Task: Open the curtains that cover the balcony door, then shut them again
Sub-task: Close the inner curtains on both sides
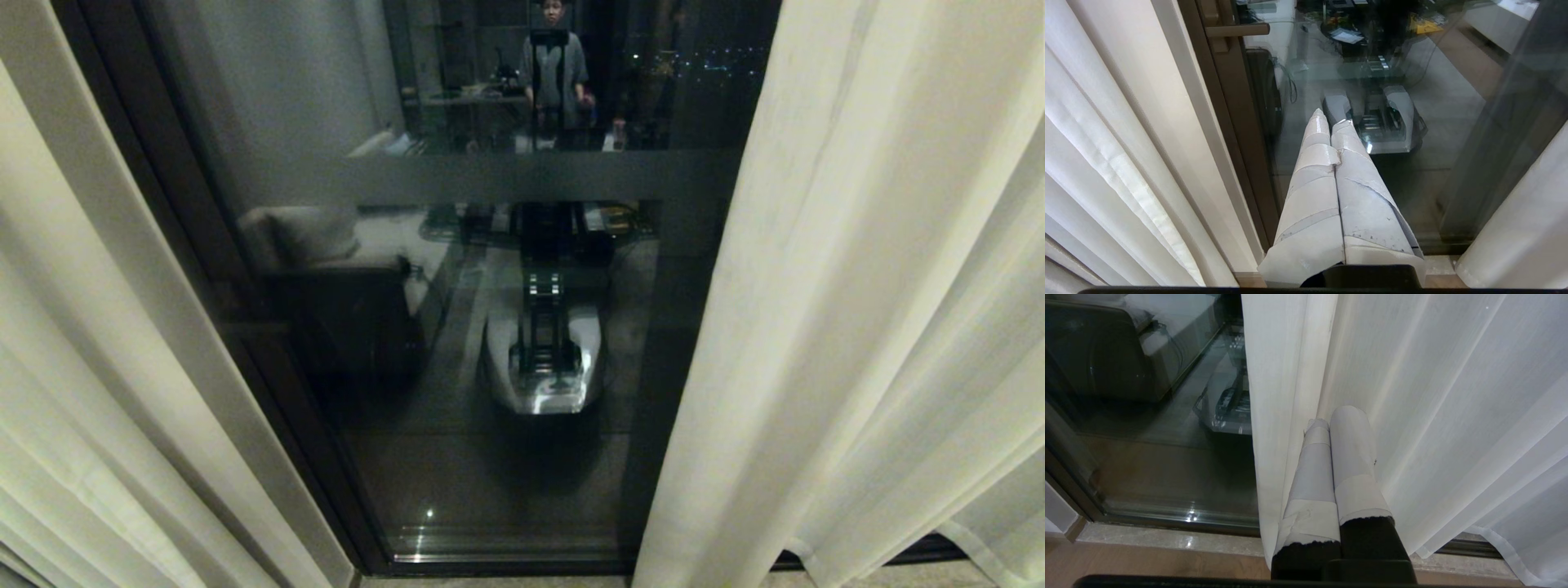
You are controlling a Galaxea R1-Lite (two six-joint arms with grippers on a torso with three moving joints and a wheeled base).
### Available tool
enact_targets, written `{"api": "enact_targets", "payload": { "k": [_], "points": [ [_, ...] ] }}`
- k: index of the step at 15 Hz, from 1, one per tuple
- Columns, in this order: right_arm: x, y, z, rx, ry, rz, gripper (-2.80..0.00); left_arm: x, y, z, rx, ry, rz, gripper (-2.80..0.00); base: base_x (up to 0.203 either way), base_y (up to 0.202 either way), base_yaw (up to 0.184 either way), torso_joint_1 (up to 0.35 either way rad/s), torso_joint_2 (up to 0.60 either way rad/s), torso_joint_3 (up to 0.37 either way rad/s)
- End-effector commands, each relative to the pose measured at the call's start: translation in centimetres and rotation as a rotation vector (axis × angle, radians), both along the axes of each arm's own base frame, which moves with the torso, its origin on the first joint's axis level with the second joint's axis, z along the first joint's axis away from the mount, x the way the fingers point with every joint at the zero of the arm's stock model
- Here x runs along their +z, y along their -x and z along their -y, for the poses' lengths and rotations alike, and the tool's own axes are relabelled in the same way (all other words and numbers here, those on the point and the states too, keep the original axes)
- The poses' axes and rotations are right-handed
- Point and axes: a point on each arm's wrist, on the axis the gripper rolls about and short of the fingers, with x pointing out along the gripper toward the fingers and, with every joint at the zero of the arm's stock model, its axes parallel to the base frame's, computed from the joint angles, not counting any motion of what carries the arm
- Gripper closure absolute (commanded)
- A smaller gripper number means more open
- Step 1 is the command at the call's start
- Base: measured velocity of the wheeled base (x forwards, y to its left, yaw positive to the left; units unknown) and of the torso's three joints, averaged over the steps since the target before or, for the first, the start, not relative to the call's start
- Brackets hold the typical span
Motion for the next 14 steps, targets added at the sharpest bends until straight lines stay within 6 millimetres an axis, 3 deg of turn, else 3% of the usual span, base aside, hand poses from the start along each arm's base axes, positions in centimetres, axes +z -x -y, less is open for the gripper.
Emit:
{"api": "enact_targets", "payload": {
  "k": [1, 14],
  "points": [
    [0.00, 0.00, 0.00, 0.001, 0.001, 0.000, 0.00, 0.00, 0.00, 0.00, 0.000, 0.000, 0.001, 0.00, 0.000, 0.000, 0.000, 0.000, 0.00, 0.000],
    [0.00, 0.00, 0.00, 0.001, 0.001, 0.000, 0.00, 0.00, 0.00, 0.00, 0.001, 0.011, 0.001, 0.00, 0.000, 0.000, 0.000, 0.000, 0.00, 0.000]
  ]
}}
